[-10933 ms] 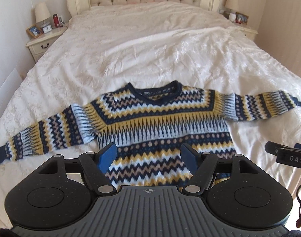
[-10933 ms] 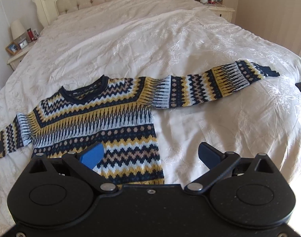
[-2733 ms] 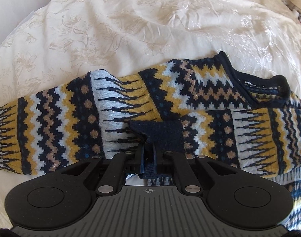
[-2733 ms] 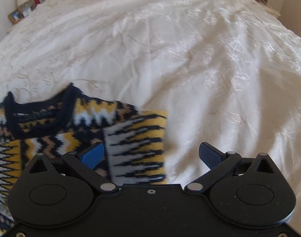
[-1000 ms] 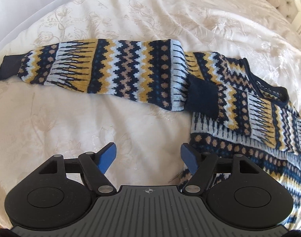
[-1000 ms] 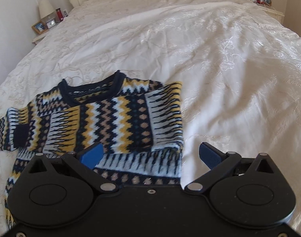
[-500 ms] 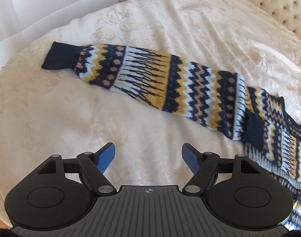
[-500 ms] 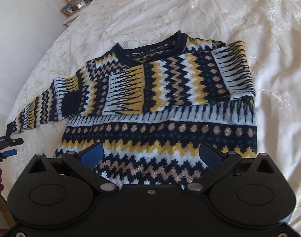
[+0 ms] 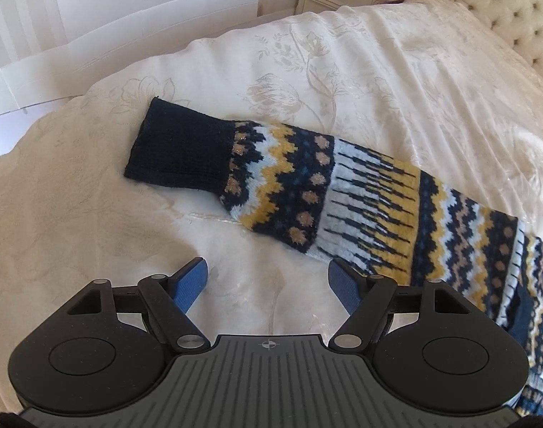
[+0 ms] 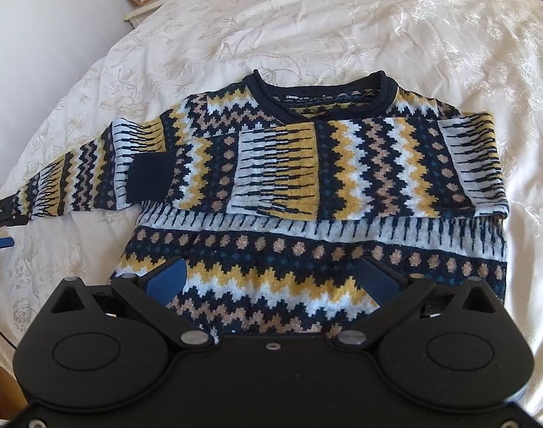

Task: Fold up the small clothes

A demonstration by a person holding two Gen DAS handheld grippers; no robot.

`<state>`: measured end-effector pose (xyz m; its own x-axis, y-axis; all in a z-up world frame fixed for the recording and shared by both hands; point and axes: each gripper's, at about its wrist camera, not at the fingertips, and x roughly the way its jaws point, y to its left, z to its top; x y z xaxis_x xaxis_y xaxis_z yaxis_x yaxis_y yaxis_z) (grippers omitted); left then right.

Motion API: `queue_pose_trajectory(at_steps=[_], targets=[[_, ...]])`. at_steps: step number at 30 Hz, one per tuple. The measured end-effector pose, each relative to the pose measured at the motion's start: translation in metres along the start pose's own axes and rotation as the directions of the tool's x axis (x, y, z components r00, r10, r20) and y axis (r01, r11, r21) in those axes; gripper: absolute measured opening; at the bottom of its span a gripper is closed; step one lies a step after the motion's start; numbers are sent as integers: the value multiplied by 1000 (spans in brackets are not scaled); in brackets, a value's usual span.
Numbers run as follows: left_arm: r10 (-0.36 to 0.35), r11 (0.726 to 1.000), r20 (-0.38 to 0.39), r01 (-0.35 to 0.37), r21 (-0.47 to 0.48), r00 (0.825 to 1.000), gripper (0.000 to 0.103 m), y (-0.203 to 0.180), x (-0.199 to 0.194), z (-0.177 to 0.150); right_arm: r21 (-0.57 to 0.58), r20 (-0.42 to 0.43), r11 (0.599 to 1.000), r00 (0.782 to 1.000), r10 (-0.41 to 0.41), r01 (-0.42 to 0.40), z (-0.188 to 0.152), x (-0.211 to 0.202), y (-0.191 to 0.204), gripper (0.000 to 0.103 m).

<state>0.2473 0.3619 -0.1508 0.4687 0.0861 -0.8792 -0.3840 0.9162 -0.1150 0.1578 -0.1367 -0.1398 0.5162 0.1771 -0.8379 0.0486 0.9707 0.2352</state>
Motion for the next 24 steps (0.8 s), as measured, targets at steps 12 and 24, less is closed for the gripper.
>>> queue_pose_trajectory(at_steps=[12,24], targets=[[-219,955,-71,229,190,973,74,-102,-8,-41,-37,7,968,968,-249,249,17,13,-33,70],[-286,897,-157,322,303,945,74,-196,-9,-88,112,-61,978,983,-173,179,35,33,-120,63]])
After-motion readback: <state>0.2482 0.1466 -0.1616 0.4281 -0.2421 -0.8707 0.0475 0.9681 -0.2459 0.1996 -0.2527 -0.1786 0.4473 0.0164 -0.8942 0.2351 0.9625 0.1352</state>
